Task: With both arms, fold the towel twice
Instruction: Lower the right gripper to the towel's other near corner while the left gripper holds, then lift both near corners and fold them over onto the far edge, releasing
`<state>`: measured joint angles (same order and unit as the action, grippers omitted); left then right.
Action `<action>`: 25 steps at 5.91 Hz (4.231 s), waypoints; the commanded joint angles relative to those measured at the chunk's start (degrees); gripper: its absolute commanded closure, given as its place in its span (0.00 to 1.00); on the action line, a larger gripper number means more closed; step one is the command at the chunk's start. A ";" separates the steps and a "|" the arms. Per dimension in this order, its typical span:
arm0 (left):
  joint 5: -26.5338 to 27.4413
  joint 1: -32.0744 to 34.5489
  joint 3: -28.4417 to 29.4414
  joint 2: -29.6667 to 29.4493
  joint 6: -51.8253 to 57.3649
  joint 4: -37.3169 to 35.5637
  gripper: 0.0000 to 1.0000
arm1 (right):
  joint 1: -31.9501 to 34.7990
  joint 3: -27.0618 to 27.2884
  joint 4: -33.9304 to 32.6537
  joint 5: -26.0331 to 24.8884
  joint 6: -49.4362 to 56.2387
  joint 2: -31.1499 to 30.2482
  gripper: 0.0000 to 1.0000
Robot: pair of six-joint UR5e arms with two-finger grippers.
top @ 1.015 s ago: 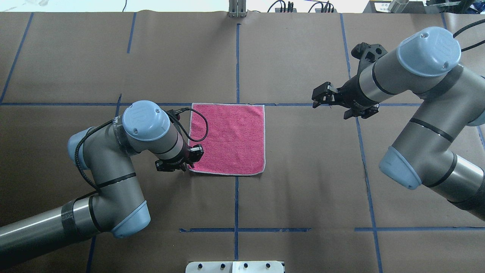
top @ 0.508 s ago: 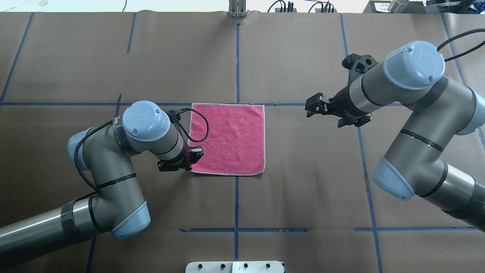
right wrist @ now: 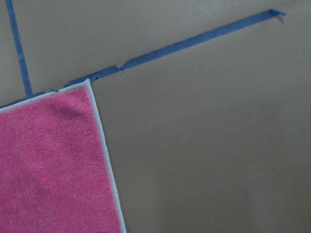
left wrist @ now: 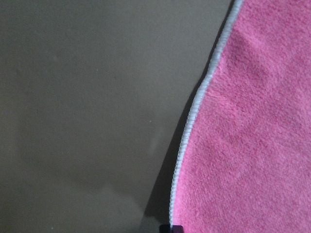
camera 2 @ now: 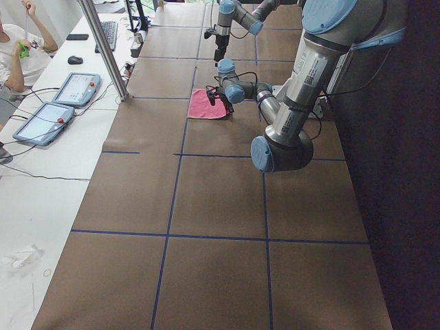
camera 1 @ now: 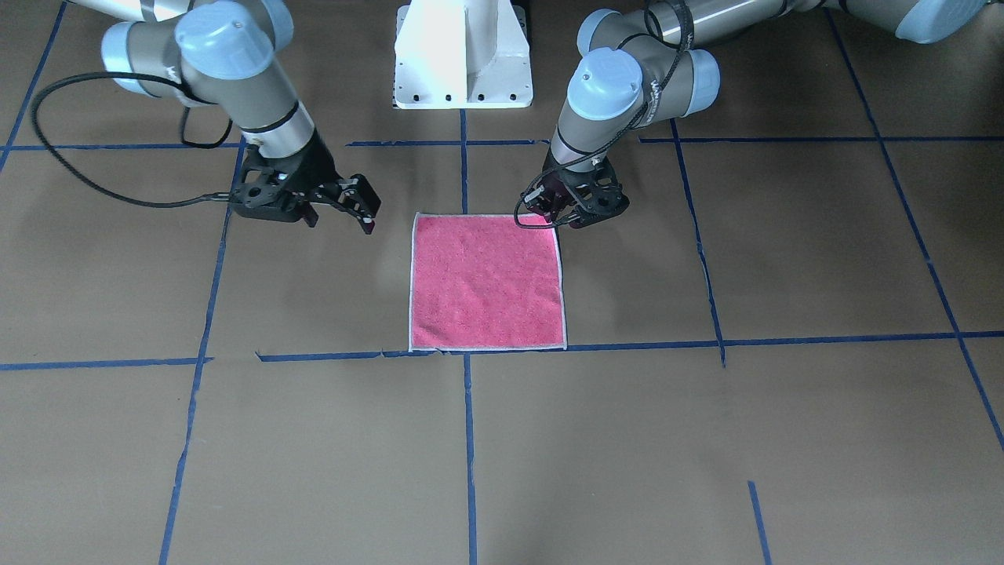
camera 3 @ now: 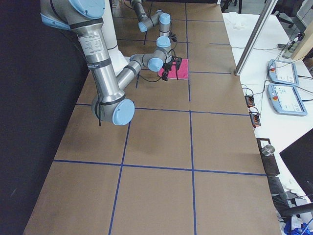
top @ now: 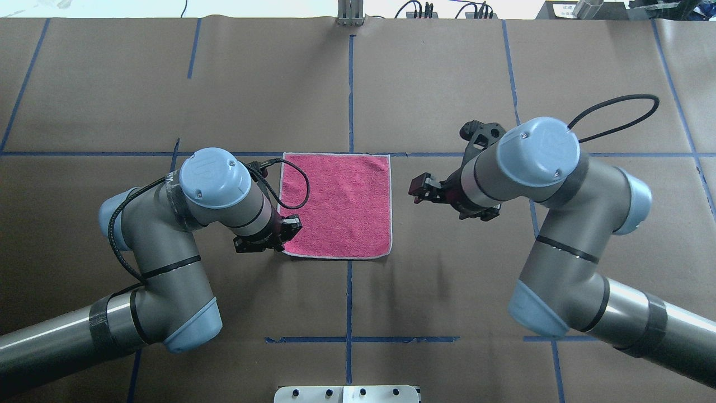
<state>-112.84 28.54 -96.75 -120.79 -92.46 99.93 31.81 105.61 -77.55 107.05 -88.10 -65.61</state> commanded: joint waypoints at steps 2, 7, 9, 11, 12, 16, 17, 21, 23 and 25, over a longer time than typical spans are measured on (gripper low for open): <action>0.08 0.02 0.07 -0.06 0.00 0.00 0.99 | -7.27 -6.37 -0.23 -8.58 -3.74 5.23 0.02; -0.01 0.11 -0.28 -0.14 -0.09 0.00 0.99 | -10.63 -7.00 -0.14 -9.49 -4.18 6.02 0.34; -0.01 0.11 -0.28 -0.14 -0.09 0.00 0.99 | -10.81 -7.79 0.12 -9.49 -4.18 5.94 0.49; -0.01 0.11 -0.28 -0.06 0.00 0.00 0.99 | -10.81 -8.14 0.38 -9.58 -4.01 6.02 0.58; -0.01 0.11 -0.28 -0.06 0.09 0.00 0.99 | -10.81 -8.66 0.47 -9.75 -3.92 6.02 0.58; -0.01 0.20 -0.19 0.03 0.09 0.00 0.99 | -10.63 -8.14 0.56 -9.67 -3.21 6.11 0.92; 0.08 0.20 -0.19 -0.06 0.09 0.00 0.99 | -10.54 -8.05 0.56 -9.67 -3.48 6.11 0.97; -0.18 2.56 -0.46 -0.67 0.44 0.78 0.99 | -6.69 -5.94 1.78 -9.58 -4.01 6.20 0.98; -0.18 4.24 0.68 -2.42 0.35 1.93 0.99 | -4.84 -6.38 1.79 -9.58 -3.66 6.20 0.98; -0.18 6.61 5.31 -5.93 0.44 2.63 0.99 | -3.00 -9.69 1.79 -9.49 -3.39 9.25 0.98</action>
<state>-113.03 34.13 -93.74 -125.02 -92.08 102.15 27.84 97.90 -75.77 97.50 -91.61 -58.08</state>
